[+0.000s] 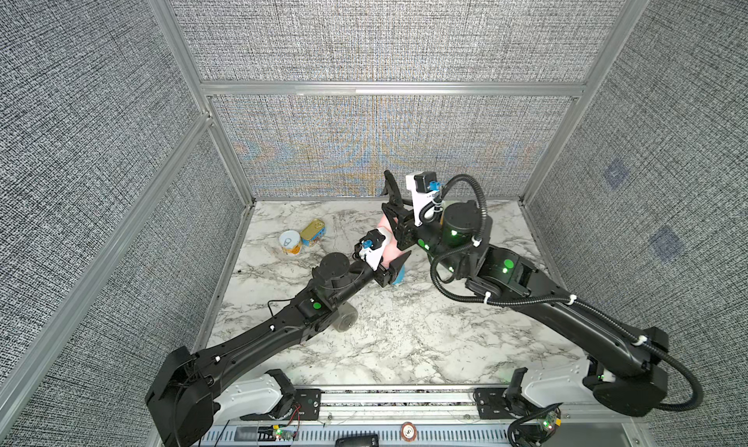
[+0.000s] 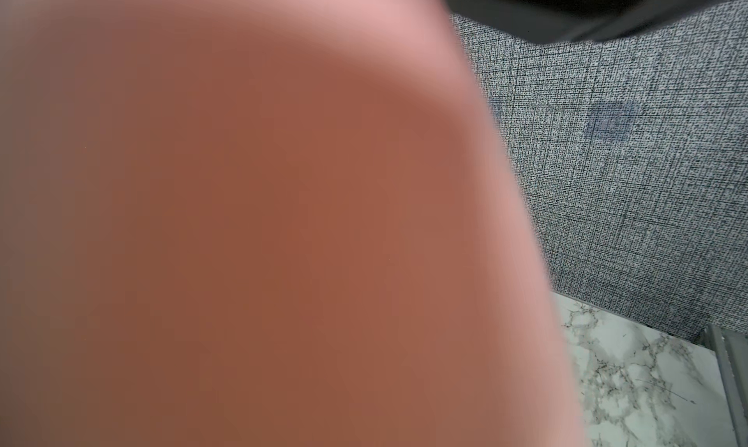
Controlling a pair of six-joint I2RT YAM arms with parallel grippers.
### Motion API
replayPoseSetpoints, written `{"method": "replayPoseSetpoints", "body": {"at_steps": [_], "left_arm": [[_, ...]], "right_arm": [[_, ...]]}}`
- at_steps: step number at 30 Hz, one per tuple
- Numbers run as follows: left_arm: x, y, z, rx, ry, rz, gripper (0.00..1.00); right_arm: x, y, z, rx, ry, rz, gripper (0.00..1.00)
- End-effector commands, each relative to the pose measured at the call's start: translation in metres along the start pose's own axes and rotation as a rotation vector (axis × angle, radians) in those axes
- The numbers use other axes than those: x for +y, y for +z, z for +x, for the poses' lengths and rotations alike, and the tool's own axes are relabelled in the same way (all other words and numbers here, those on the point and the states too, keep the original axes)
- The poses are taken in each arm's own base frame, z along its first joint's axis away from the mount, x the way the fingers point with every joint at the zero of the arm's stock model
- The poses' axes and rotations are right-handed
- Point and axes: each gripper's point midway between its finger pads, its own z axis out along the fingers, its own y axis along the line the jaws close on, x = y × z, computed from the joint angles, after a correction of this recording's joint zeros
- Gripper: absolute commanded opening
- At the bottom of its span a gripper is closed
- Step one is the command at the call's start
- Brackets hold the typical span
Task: Attach spray nozzles to spray bottles
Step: Screw the spray nozzle on the spray bottle.
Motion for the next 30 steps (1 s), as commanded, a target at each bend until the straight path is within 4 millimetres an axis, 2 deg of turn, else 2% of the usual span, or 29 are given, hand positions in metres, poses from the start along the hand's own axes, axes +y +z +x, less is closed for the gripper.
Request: {"method": "replayPoseSetpoints", "body": {"at_steps": [1, 3, 8, 13, 14, 15, 17, 18, 20, 24, 30], "left_arm": [[-0.005, -0.01, -0.061, -0.234, 0.122, 0.017, 0.44], [-0.002, -0.011, -0.061, -0.239, 0.126, -0.004, 0.44], [0.007, -0.014, -0.062, -0.251, 0.139, -0.062, 0.44], [0.013, -0.017, -0.06, -0.255, 0.157, -0.1, 0.44], [0.012, -0.018, -0.06, -0.259, 0.157, -0.099, 0.44], [0.012, -0.02, -0.06, -0.264, 0.155, -0.099, 0.44], [0.011, -0.021, -0.061, -0.27, 0.151, -0.093, 0.44], [0.01, -0.021, -0.06, -0.269, 0.146, -0.087, 0.44], [0.007, -0.02, -0.059, -0.265, 0.138, -0.066, 0.44], [0.003, -0.017, -0.057, -0.254, 0.126, -0.039, 0.44], [-0.006, -0.013, -0.052, -0.238, 0.113, 0.02, 0.44]], "right_arm": [[-0.021, -0.002, 0.06, 0.199, -0.075, 0.21, 0.0], [-0.022, -0.004, 0.06, 0.182, -0.058, 0.28, 0.0], [-0.009, 0.001, 0.058, 0.147, -0.05, 0.344, 0.0], [0.014, 0.016, 0.057, 0.162, -0.024, 0.272, 0.0], [0.022, 0.015, 0.053, 0.161, -0.01, 0.223, 0.03], [0.027, 0.014, 0.049, 0.156, -0.002, 0.186, 0.11], [0.036, 0.004, 0.036, 0.137, 0.009, 0.095, 0.37], [0.038, -0.001, 0.03, 0.129, 0.015, 0.067, 0.46], [0.041, -0.017, 0.015, 0.116, 0.027, -0.003, 0.57], [0.036, -0.046, -0.002, 0.111, 0.042, -0.066, 0.67], [0.017, -0.083, -0.002, 0.129, 0.017, -0.087, 0.69]]}}
